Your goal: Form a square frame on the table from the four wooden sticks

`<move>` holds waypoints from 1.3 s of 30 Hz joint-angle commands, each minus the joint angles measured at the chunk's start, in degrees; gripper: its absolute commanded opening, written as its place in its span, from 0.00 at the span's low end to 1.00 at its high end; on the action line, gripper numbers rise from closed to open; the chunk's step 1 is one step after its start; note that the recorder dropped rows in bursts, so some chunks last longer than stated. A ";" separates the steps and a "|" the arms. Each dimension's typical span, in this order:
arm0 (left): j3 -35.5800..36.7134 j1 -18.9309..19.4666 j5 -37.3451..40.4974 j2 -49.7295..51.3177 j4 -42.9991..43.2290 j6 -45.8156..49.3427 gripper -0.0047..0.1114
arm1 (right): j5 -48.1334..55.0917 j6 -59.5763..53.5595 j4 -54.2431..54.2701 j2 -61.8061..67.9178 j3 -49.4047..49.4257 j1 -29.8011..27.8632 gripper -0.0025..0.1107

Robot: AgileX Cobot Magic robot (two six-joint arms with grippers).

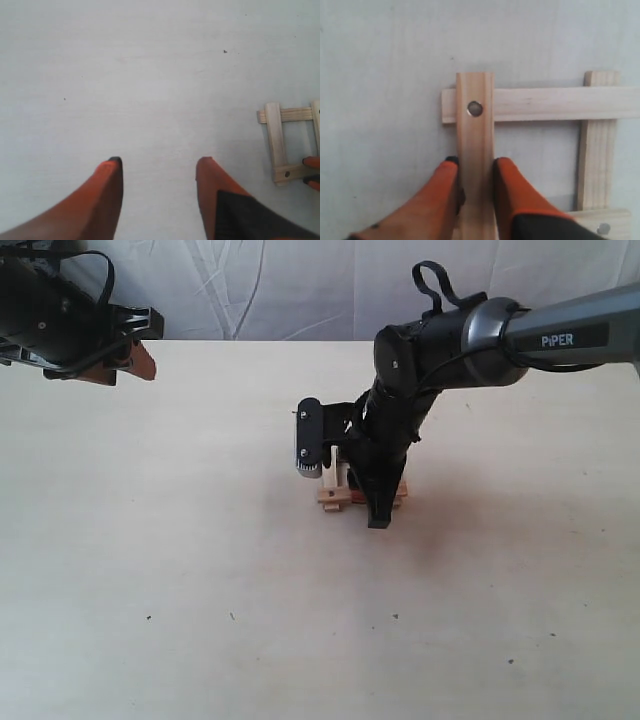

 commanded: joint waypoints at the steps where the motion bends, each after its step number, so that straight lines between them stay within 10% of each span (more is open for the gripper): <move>1: 0.35 -0.03 -0.35 -0.63 -0.85 0.18 0.43 | 0.28 0.21 0.21 -0.54 -0.49 -0.35 0.48; 8: 0.35 -0.03 0.16 -0.77 -1.37 0.95 0.43 | 1.62 17.29 0.23 -8.88 -0.61 -0.95 0.50; 12: 1.14 -1.45 0.48 -1.93 -1.48 2.41 0.39 | 9.06 25.75 7.78 -13.75 0.49 -5.31 0.22; 15: 5.28 -4.52 -2.94 -6.59 0.56 2.51 0.14 | 14.36 30.15 14.83 -18.96 4.26 -11.86 0.03; 20: 15.40 -5.88 -5.72 -23.04 5.04 2.27 0.04 | 10.89 53.37 3.30 -37.61 16.84 -19.64 0.02; 30: 41.92 -5.91 -26.14 -68.42 6.44 2.51 0.04 | -19.49 58.71 -2.12 -90.54 53.25 -19.66 0.02; 39: 43.08 -5.91 -20.37 -78.15 6.54 2.40 0.04 | -16.34 58.71 0.48 -112.21 55.95 -19.66 0.02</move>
